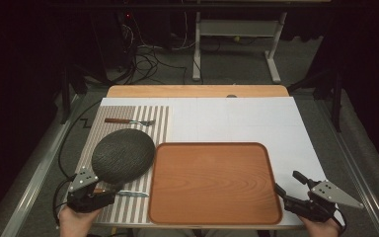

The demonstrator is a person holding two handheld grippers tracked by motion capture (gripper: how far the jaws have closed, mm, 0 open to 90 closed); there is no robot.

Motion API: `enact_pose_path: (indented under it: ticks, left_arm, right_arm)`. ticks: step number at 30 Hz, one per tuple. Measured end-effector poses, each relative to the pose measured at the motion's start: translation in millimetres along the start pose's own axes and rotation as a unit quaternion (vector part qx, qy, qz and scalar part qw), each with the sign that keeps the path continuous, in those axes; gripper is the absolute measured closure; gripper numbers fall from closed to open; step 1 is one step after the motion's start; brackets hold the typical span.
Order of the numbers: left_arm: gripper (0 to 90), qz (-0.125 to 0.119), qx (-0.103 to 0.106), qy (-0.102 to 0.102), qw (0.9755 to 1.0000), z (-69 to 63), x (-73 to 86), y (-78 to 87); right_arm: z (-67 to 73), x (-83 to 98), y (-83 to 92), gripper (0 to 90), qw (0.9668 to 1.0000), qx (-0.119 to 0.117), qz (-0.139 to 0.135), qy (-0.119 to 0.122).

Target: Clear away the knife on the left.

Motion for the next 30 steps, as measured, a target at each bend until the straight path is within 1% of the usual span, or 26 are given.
enact_pose_path:
  ticks: [2,5,9,11,13,17,21,27,30]
  left_arm:
    - [31.4,0.008,0.002,0.0,1.0,-0.6,-0.5,0.0]
    - [31.4,0.03,0.0,-0.001,0.9996,-0.8,-0.6,-0.2]
    - [31.4,0.061,-0.007,-0.01,0.9981,0.2,-0.6,0.4]
    - [31.3,0.071,-0.01,-0.012,0.9974,1.1,-1.5,1.5]
    - [28.2,0.071,-0.009,-0.013,0.9973,1.4,-3.5,2.9]
    - [27.2,0.077,-0.016,-0.014,0.9968,3.5,-5.3,6.3]
    - [27.2,0.084,-0.02,-0.016,0.9961,7.7,-6.4,9.3]
    - [27.2,0.101,-0.019,-0.018,0.9945,14.1,-3.7,13.9]
    - [27.3,0.103,-0.019,-0.017,0.9943,17.4,-2.0,15.7]
  right_arm:
    - [0.3,0.2,0.0,21.1,1.0,0.0,0.001,-0.001]
    - [0.2,0.3,0.2,21.1,1.0,0.0,0.001,0.0]
    - [-0.1,0.1,0.3,21.1,1.0,0.001,0.0,0.0]
    - [-0.2,0.1,0.2,21.1,1.0,0.001,0.0,0.0]
    - [-0.1,0.2,0.1,21.0,1.0,0.001,0.001,0.0]
    - [-0.2,0.0,0.3,20.8,1.0,0.002,0.0,0.001]
    - [-0.8,0.0,0.6,20.9,1.0,0.004,0.0,0.002]
    - [-0.5,0.1,0.4,20.8,1.0,0.003,0.0,0.002]
    - [-1.4,0.1,0.4,20.8,1.0,0.005,0.001,0.0]
Point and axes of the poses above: each handheld gripper's, and its own axes: y roughly backward along the jaws, x roughly out of its underside, z roughly to its left, the point moved 9 cm from there along -y, roughly forward along the jaws, and after that the axes turned 6 degrees about y, right-handed, at the moved point
